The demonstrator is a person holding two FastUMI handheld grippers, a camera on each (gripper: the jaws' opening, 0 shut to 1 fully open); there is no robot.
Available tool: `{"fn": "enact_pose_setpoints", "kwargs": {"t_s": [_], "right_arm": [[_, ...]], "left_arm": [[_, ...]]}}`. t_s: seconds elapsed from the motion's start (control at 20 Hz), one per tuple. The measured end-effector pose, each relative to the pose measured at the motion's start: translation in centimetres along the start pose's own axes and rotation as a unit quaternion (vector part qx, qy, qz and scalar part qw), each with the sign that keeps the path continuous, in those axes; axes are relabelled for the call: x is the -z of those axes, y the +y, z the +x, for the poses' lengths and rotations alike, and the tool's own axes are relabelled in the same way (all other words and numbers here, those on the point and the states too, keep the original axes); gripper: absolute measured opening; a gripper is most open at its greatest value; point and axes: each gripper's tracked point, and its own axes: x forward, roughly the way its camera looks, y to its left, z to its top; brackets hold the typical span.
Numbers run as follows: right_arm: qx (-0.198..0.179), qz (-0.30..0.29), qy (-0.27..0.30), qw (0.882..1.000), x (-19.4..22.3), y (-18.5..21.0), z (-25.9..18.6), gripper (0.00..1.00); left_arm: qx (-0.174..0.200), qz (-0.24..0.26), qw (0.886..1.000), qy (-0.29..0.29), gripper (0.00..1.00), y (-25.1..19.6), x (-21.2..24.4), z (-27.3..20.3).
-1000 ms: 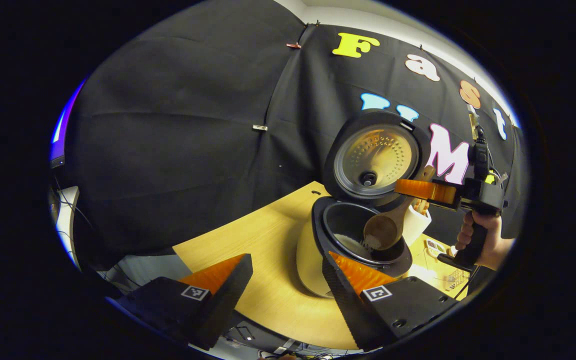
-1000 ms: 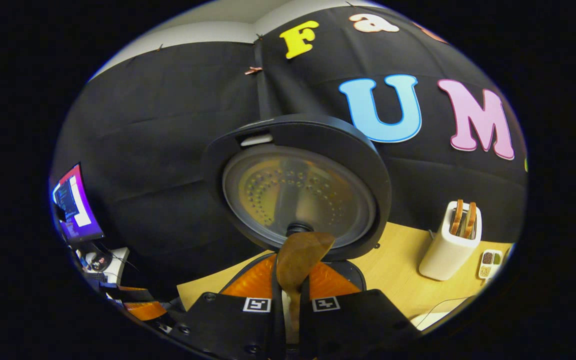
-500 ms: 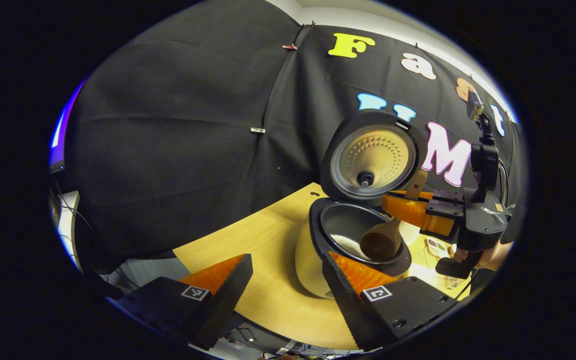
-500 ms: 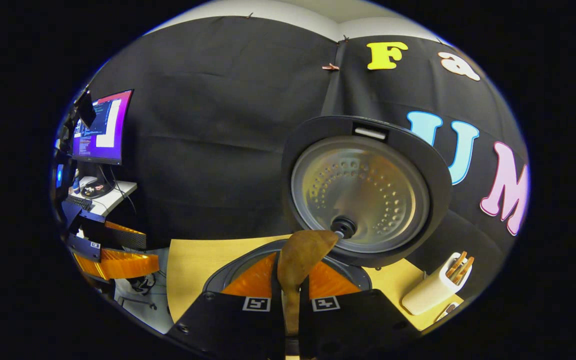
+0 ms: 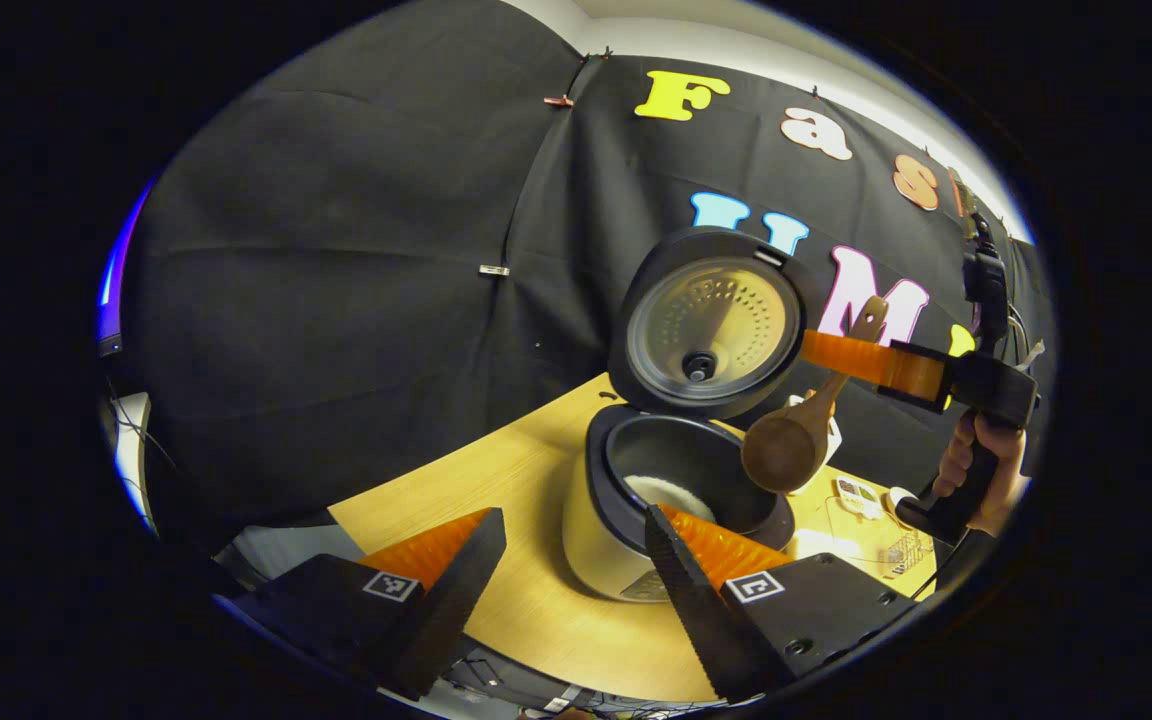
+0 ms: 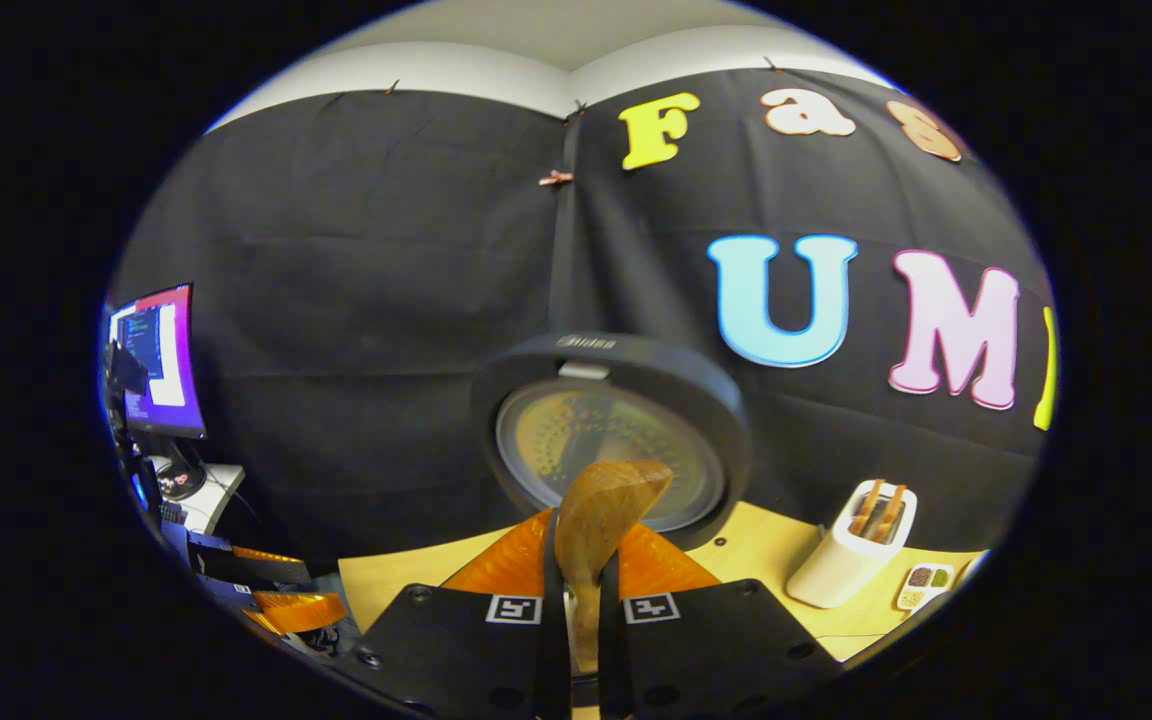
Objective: Close the left gripper, press the button to open the rice cooker; take a wooden spoon from the chopstick holder with the right hand, scoop a spoonful of rice and pour it into the rice cooker, then put the wooden spoon back into the chopstick holder.
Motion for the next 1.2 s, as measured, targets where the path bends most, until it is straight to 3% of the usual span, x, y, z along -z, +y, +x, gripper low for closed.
{"fn": "enact_pose_setpoints", "kwargs": {"t_s": [0.25, 0.45, 0.8, 1.0, 1.2], "right_arm": [[0.092, 0.024, -0.028, 0.995, -2.8, -7.5, -6.8, 0.15], [0.202, 0.035, -0.038, 0.978, -3.3, -16.5, -13.9, 0.15], [0.372, 0.109, -0.053, 0.920, -0.2, -31.6, -24.8, 0.14], [0.424, 0.201, -0.022, 0.883, 5.2, -37.7, -28.6, 0.15], [0.462, 0.252, -0.022, 0.850, 8.7, -42.7, -31.6, 0.15]], "left_arm": [[0.040, 0.023, 0.999, -0.002, 0.96, -3.6, -0.8, 0.7], [0.064, 0.030, 0.997, -0.029, 0.96, -7.3, -3.3, 0.3], [0.042, 0.080, 0.991, -0.100, 0.95, -11.2, -7.9, 0.3], [0.026, 0.057, 0.996, -0.070, 0.96, -13.2, -7.0, 1.5], [0.003, 0.072, 0.995, -0.070, 0.95, -14.5, -7.0, 1.3]]}}
